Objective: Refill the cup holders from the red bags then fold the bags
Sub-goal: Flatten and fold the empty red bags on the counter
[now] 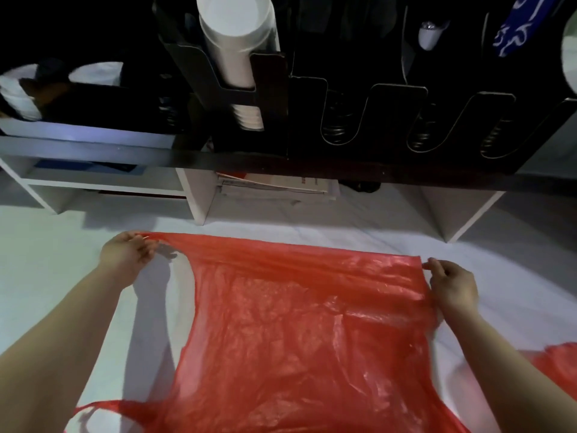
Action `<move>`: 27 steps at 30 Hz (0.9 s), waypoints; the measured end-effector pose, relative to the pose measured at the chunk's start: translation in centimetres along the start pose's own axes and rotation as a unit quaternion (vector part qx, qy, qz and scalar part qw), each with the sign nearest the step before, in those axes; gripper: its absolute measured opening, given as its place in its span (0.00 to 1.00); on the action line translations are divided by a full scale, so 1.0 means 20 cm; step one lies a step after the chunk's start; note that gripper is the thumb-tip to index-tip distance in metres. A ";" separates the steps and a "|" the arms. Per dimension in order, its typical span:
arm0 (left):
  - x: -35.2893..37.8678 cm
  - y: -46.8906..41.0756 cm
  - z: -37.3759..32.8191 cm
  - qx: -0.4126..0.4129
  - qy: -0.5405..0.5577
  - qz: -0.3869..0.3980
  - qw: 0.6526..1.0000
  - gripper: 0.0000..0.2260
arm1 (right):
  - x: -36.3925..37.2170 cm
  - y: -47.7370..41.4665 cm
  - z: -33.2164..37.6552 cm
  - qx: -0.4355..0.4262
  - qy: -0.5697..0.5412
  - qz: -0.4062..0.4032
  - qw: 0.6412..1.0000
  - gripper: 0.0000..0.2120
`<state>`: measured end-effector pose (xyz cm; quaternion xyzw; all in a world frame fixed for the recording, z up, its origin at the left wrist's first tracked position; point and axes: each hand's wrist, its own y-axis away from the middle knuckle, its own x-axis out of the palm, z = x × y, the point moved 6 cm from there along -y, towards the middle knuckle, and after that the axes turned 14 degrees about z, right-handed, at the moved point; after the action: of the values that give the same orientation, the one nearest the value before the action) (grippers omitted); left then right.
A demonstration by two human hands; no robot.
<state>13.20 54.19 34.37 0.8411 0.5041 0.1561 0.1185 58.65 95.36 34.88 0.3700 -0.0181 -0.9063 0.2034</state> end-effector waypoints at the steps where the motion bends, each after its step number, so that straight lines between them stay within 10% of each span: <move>1: 0.00 0.00 0.00 -0.001 -0.007 -0.003 1.000 0.10 | -0.01 0.01 -0.01 0.012 0.007 -0.006 1.000 0.13; 6: 0.06 0.00 -0.01 -0.016 -0.171 -0.032 0.985 0.18 | -0.02 0.10 0.07 -0.031 0.039 -0.064 0.997 0.11; 10: 0.21 0.06 -0.09 0.078 -0.454 -0.081 0.884 0.21 | 0.09 0.18 0.31 -0.170 0.131 -0.021 0.976 0.11; 16: 0.75 0.20 -0.06 0.244 -0.614 0.112 0.742 0.14 | 0.35 0.27 0.40 -0.154 0.328 0.118 0.925 0.14; 22: 0.86 0.17 0.33 0.129 -0.777 0.234 0.570 0.29 | 0.53 0.31 0.23 -0.149 0.398 0.248 0.870 0.29; 27: 0.76 0.12 0.39 0.101 -0.787 0.221 0.568 0.36 | 0.54 0.27 0.13 -0.138 0.428 0.250 0.857 0.35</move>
<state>24.80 66.20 30.14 0.7237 0.0225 -0.5976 0.3445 51.93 85.93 30.61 0.6728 0.1042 -0.5701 0.4599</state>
